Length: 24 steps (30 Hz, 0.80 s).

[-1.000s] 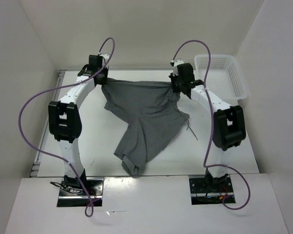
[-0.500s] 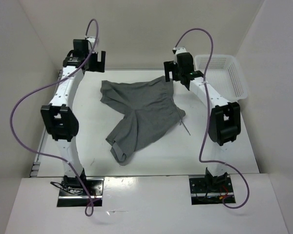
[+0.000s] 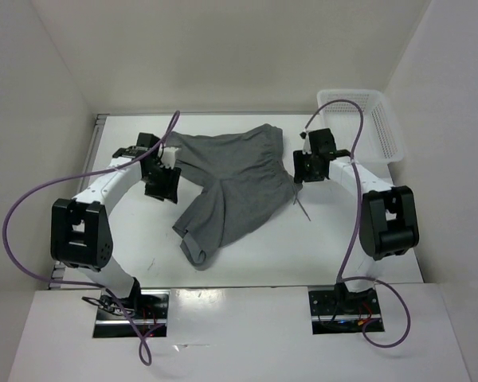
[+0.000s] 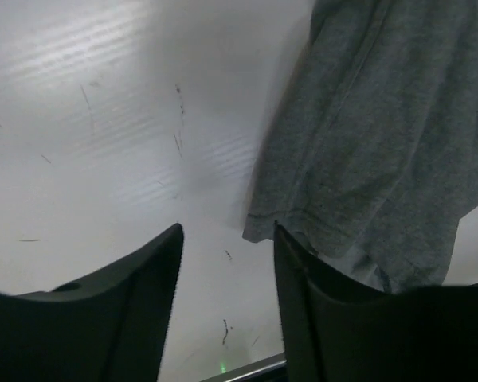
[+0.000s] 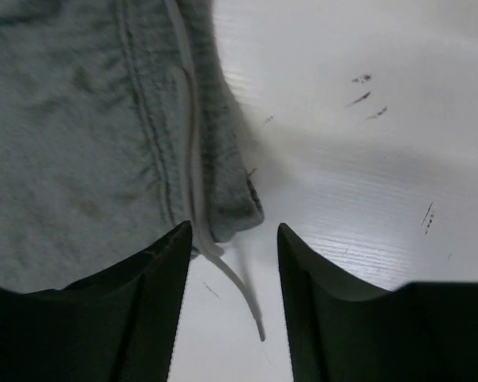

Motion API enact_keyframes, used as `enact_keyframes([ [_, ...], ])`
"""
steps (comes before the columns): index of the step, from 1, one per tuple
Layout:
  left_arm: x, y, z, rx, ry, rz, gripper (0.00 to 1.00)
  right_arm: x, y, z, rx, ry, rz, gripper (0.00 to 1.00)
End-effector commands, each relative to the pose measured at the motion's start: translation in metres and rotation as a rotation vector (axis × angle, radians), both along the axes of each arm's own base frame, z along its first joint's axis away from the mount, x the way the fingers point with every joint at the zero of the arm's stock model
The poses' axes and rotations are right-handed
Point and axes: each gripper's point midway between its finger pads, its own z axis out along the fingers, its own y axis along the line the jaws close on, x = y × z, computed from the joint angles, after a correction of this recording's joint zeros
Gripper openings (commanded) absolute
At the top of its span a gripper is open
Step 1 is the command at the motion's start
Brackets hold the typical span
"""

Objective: Fold and stack the shorts
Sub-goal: Flatten the shorts out

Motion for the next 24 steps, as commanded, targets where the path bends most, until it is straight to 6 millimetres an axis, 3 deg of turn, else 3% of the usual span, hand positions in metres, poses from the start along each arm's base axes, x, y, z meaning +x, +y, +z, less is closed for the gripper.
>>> enact_keyframes([
  [1, -0.006, -0.010, 0.002, -0.076, 0.015, -0.020, 0.60, -0.003, -0.001, -0.012, 0.030, 0.033, -0.023, 0.54],
  [2, -0.012, -0.013, -0.005, -0.093, 0.051, -0.027, 0.66, -0.007, -0.002, -0.021, 0.025, 0.057, -0.024, 0.60],
  [7, -0.038, -0.031, -0.029, -0.153, 0.164, -0.073, 0.78, -0.002, -0.001, -0.036, 0.022, 0.073, -0.024, 0.60],
  [9, -0.041, -0.039, -0.031, -0.183, 0.182, -0.092, 0.80, 0.002, 0.000, -0.042, 0.021, 0.080, -0.024, 0.61],
  [12, -0.049, -0.044, -0.048, -0.164, 0.234, -0.111, 0.81, 0.005, 0.007, -0.045, 0.048, 0.090, -0.004, 0.62],
  [14, -0.052, -0.040, -0.056, -0.122, 0.248, -0.109, 0.81, 0.004, 0.007, -0.048, 0.052, 0.101, -0.012, 0.64],
  [20, -0.064, -0.058, -0.069, -0.113, 0.312, -0.170, 0.73, -0.001, 0.006, -0.049, 0.066, 0.111, 0.002, 0.64],
  [24, -0.069, -0.063, -0.089, -0.094, 0.401, -0.183, 0.57, -0.009, 0.023, -0.049, 0.140, 0.131, 0.081, 0.54],
])
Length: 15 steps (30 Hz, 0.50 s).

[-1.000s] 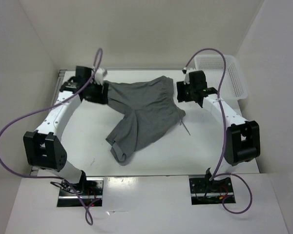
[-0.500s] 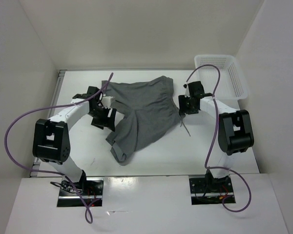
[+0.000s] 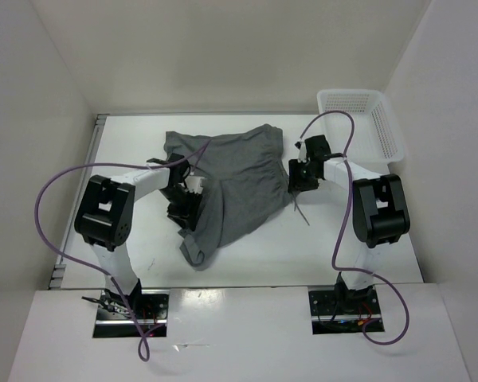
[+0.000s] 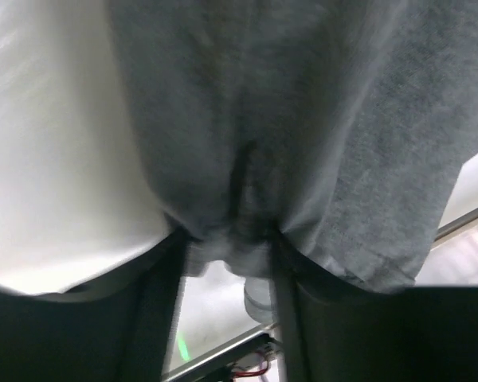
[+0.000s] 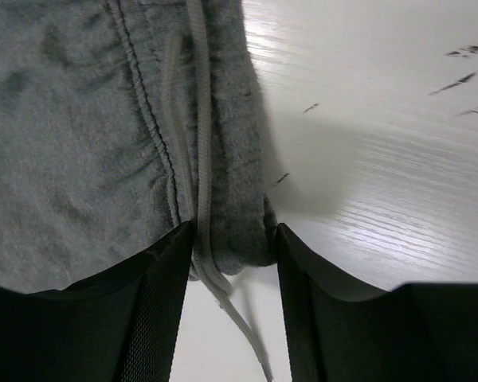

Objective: Fold and stack the shorts
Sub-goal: Flatten the shorts out

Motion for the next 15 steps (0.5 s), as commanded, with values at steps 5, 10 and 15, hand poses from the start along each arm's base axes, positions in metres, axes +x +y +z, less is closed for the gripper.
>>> enact_keyframes([
  [5, -0.010, 0.003, -0.035, 0.062, 0.157, -0.016, 0.30, 0.012, 0.003, 0.004, 0.013, -0.049, 0.039, 0.41],
  [10, -0.006, 0.002, -0.027, 0.053, 0.126, -0.015, 0.08, 0.012, 0.003, 0.004, 0.013, -0.049, 0.039, 0.13],
  [15, 0.012, 0.011, -0.007, 0.060, 0.071, 0.019, 0.00, 0.010, -0.011, 0.011, -0.034, -0.060, 0.056, 0.00],
])
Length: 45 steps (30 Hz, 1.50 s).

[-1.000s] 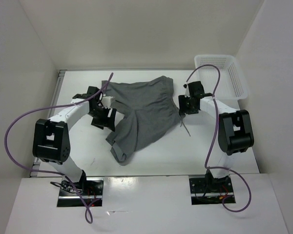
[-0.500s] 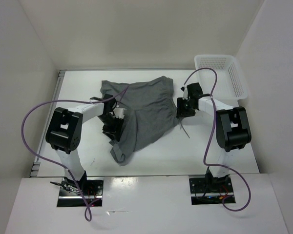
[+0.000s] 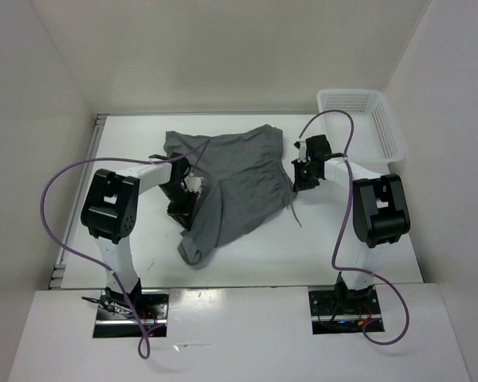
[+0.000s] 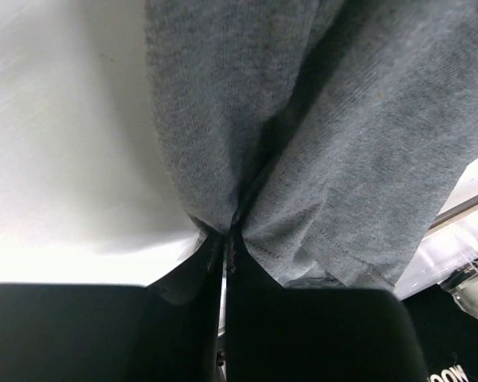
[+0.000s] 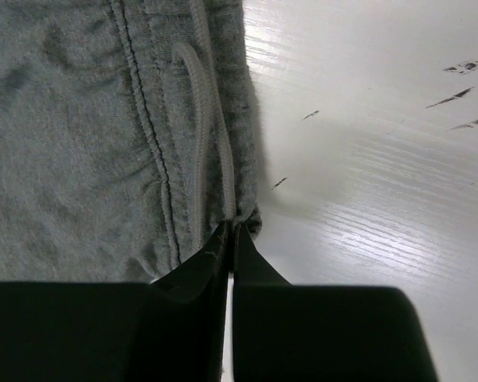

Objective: Fold and stack the shorts
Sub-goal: Flatten the shorts out

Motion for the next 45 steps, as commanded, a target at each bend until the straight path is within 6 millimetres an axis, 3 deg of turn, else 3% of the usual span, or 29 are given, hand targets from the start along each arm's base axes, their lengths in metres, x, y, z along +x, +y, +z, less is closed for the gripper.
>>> enact_keyframes([
  [1, 0.022, 0.014, 0.010, 0.048, -0.081, 0.017, 0.00, 0.011, -0.018, 0.018, -0.038, -0.063, 0.005, 0.00],
  [3, 0.044, 0.027, 0.032, 0.073, -0.155, 0.055, 0.00, 0.007, -0.037, 0.019, -0.060, -0.049, 0.000, 0.00],
  [6, 0.066, 0.055, 0.051, 0.125, -0.232, 0.123, 0.00, 0.000, -0.054, 0.024, -0.084, -0.037, 0.002, 0.00],
  [8, 0.081, 0.071, 0.060, 0.144, -0.273, 0.167, 0.00, -0.004, -0.056, 0.027, -0.103, -0.053, 0.038, 0.00],
  [14, 0.115, 0.071, 0.064, 0.134, -0.340, 0.182, 0.04, -0.018, -0.053, 0.023, -0.094, -0.035, 0.092, 0.00],
  [19, 0.142, 0.082, 0.054, 0.181, -0.391, 0.203, 0.12, -0.037, -0.033, 0.024, -0.105, -0.031, 0.178, 0.00],
  [22, 0.157, 0.091, 0.055, 0.182, -0.412, 0.228, 0.24, -0.046, -0.025, 0.025, -0.096, -0.033, 0.203, 0.00],
  [23, 0.160, 0.095, 0.053, 0.184, -0.411, 0.238, 0.33, -0.049, -0.023, 0.023, -0.084, -0.021, 0.199, 0.00],
  [24, 0.164, 0.095, 0.057, 0.182, -0.425, 0.240, 0.52, -0.049, -0.023, 0.026, -0.084, -0.030, 0.198, 0.00],
  [27, 0.170, 0.101, 0.066, 0.173, -0.452, 0.260, 0.72, -0.050, -0.025, 0.028, -0.089, -0.036, 0.182, 0.00],
  [29, 0.174, 0.108, 0.084, 0.152, -0.494, 0.285, 0.82, -0.053, -0.025, 0.028, -0.089, -0.037, 0.182, 0.00],
  [32, 0.156, 0.107, 0.111, 0.119, -0.500, 0.292, 0.83, -0.052, -0.027, 0.032, -0.098, -0.047, 0.176, 0.01],
  [34, 0.123, 0.097, 0.120, 0.117, -0.468, 0.266, 0.83, -0.053, -0.029, 0.033, -0.108, -0.046, 0.171, 0.06],
  [35, 0.102, 0.081, 0.116, 0.113, -0.431, 0.220, 0.83, -0.053, -0.029, 0.033, -0.108, -0.046, 0.171, 0.17],
  [36, 0.061, 0.076, 0.092, 0.129, -0.308, 0.185, 0.83, -0.053, -0.031, 0.033, -0.120, -0.046, 0.165, 0.19],
  [38, 0.028, 0.061, 0.089, 0.137, -0.283, 0.118, 0.83, -0.050, -0.031, 0.037, -0.119, -0.057, 0.164, 0.25],
  [40, 0.003, 0.063, 0.081, 0.183, -0.283, 0.083, 0.82, -0.047, -0.031, 0.039, -0.123, -0.069, 0.172, 0.26],
  [45, -0.021, 0.052, 0.078, 0.205, -0.324, -0.004, 0.82, -0.049, -0.027, 0.035, -0.135, -0.046, 0.253, 0.32],
])
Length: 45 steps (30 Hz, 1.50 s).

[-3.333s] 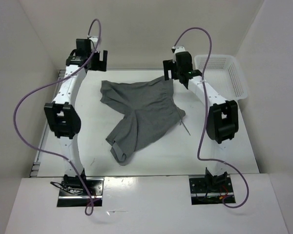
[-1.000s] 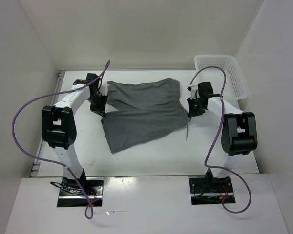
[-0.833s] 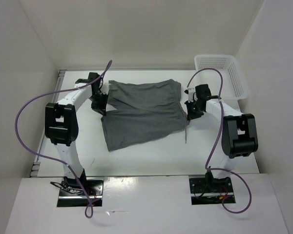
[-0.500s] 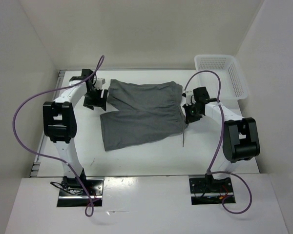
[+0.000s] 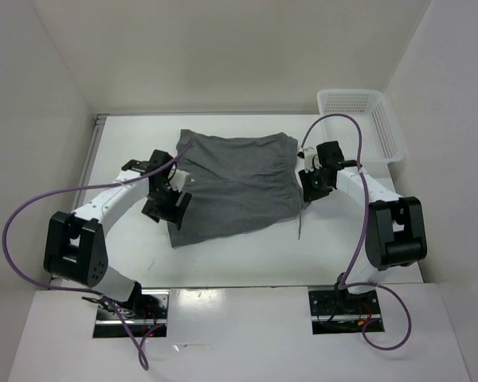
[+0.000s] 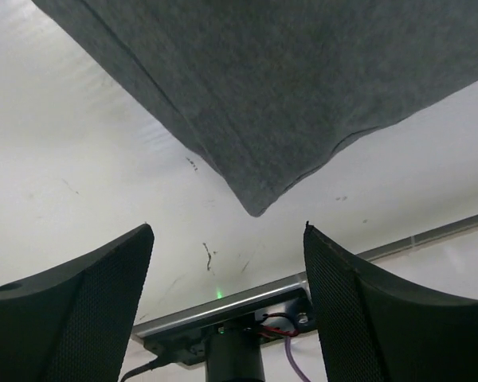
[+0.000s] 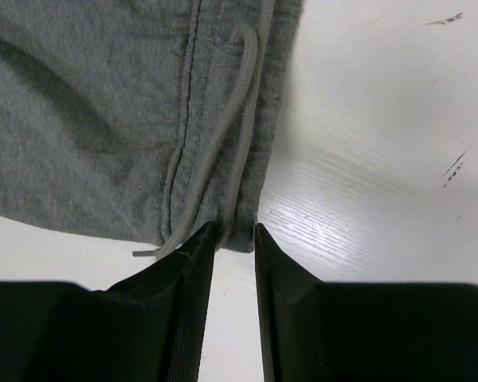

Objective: Fold and stack the shorts
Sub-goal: Flatten the shorts out

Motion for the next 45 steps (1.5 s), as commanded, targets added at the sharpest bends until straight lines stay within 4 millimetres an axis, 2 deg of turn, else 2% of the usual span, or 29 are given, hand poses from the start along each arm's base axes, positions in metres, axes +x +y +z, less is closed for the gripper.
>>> enact_keyframes([
  [1, -0.012, 0.003, 0.000, 0.062, -0.051, -0.042, 0.83, 0.002, 0.002, 0.006, -0.030, -0.011, 0.090, 0.32],
  [2, -0.022, -0.003, -0.012, 0.090, -0.052, -0.094, 0.83, 0.001, -0.004, 0.004, -0.066, -0.008, 0.088, 0.32],
  [4, -0.024, 0.001, -0.022, 0.168, -0.073, -0.128, 0.84, 0.001, -0.011, 0.000, -0.106, -0.014, 0.095, 0.32],
  [9, -0.013, -0.004, -0.031, 0.224, -0.148, -0.165, 0.84, 0.001, -0.026, -0.014, -0.185, -0.009, 0.071, 0.32],
  [12, -0.020, -0.012, -0.047, 0.239, -0.135, -0.212, 0.74, 0.007, -0.025, -0.018, -0.180, -0.021, 0.061, 0.34],
  [15, -0.012, -0.014, -0.061, 0.263, -0.140, -0.217, 0.61, 0.011, -0.022, -0.022, -0.169, -0.018, 0.067, 0.34],
  [16, -0.006, -0.015, -0.060, 0.266, -0.154, -0.214, 0.58, 0.007, -0.021, -0.027, -0.161, 0.006, 0.074, 0.34],
  [18, -0.006, -0.020, -0.060, 0.247, -0.145, -0.218, 0.52, 0.007, -0.012, -0.021, -0.123, 0.008, 0.130, 0.36],
  [19, -0.010, -0.022, -0.061, 0.230, -0.129, -0.224, 0.47, -0.005, -0.009, -0.024, -0.106, 0.056, 0.159, 0.40],
  [21, -0.022, -0.015, -0.070, 0.245, -0.094, -0.229, 0.39, -0.012, 0.002, -0.021, -0.053, 0.074, 0.222, 0.44],
  [22, -0.027, -0.012, -0.074, 0.251, -0.079, -0.231, 0.29, -0.014, 0.003, -0.019, -0.045, 0.075, 0.235, 0.46],
  [23, -0.028, -0.012, -0.076, 0.251, -0.079, -0.231, 0.25, -0.017, 0.004, -0.019, -0.038, 0.081, 0.248, 0.52],
  [28, -0.032, -0.011, -0.079, 0.246, -0.067, -0.234, 0.05, -0.031, 0.015, -0.021, 0.028, 0.126, 0.282, 0.54],
  [30, -0.027, -0.010, -0.076, 0.251, -0.078, -0.222, 0.00, -0.025, 0.020, -0.014, 0.047, 0.114, 0.289, 0.54],
  [34, -0.025, -0.008, -0.074, 0.248, -0.085, -0.210, 0.00, -0.031, 0.023, -0.013, 0.054, 0.146, 0.323, 0.54],
  [38, -0.027, -0.005, -0.076, 0.260, -0.080, -0.210, 0.00, -0.066, 0.031, -0.031, 0.017, 0.230, 0.395, 0.55],
  [40, -0.026, -0.003, -0.076, 0.270, -0.084, -0.208, 0.00, -0.068, 0.036, -0.036, 0.005, 0.230, 0.407, 0.55],
  [45, -0.020, 0.000, -0.071, 0.281, -0.108, -0.192, 0.00, -0.050, 0.041, -0.045, 0.014, 0.217, 0.340, 0.50],
])
